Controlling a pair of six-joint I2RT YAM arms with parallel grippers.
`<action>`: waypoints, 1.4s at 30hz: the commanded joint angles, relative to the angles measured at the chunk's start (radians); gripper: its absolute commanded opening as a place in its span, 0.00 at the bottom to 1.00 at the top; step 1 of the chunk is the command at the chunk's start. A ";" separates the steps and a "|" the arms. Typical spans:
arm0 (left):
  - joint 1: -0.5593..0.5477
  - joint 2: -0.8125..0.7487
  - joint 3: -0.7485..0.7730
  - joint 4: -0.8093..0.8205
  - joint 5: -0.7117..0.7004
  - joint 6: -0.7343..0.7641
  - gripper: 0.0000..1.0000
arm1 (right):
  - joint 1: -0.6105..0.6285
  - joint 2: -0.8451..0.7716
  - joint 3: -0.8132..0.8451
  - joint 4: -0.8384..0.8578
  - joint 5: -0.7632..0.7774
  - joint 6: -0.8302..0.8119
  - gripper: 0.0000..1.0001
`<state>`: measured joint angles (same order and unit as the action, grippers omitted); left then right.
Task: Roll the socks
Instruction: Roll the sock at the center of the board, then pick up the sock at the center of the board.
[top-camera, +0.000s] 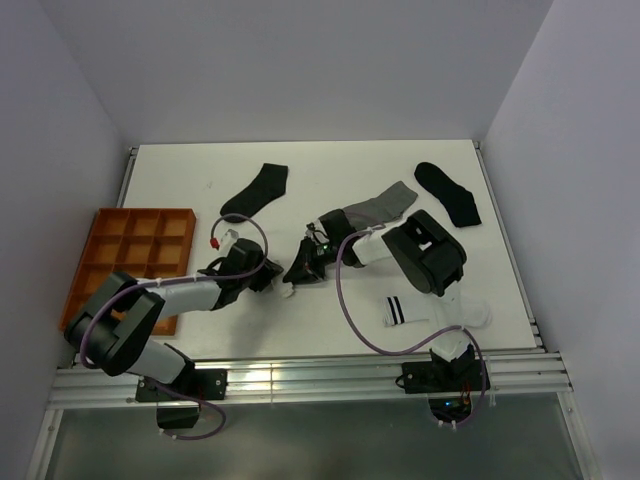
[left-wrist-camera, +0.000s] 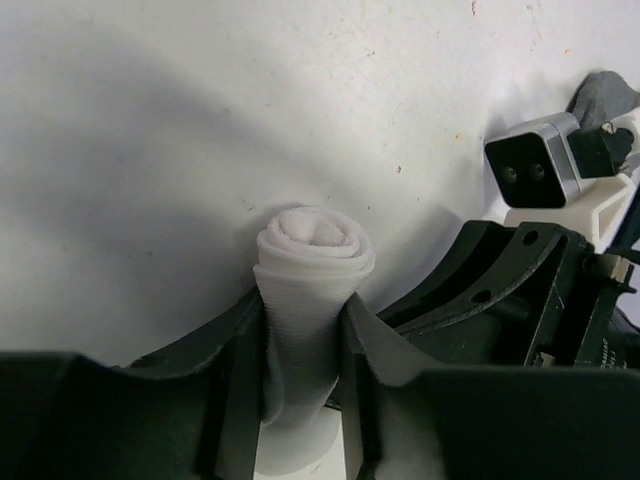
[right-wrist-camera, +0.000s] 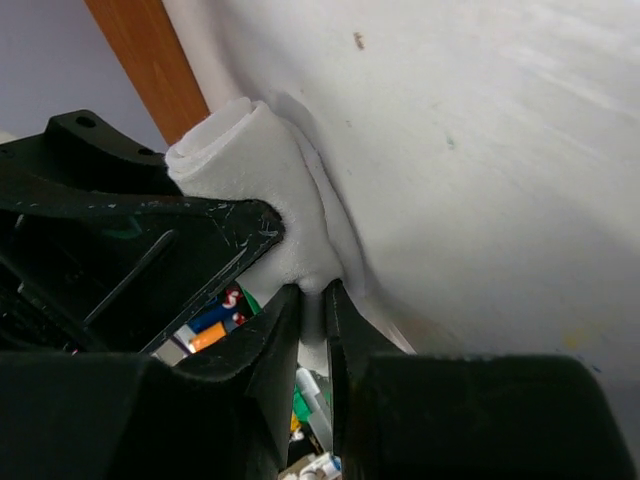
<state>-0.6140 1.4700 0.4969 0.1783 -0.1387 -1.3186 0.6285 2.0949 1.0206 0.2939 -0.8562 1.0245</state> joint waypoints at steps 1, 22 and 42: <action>-0.036 0.122 -0.002 -0.296 0.017 0.050 0.32 | 0.013 0.024 -0.043 -0.142 0.221 -0.023 0.22; -0.066 0.197 0.222 -0.566 -0.101 0.180 0.11 | 0.011 -0.579 -0.218 -0.286 0.692 -0.363 0.41; 0.155 -0.065 0.538 -0.827 -0.253 0.462 0.00 | 0.010 -1.421 -0.349 -0.472 0.933 -0.521 0.85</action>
<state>-0.5140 1.4845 0.9520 -0.5900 -0.3466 -0.9508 0.6350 0.7200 0.6529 -0.1318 0.0071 0.5514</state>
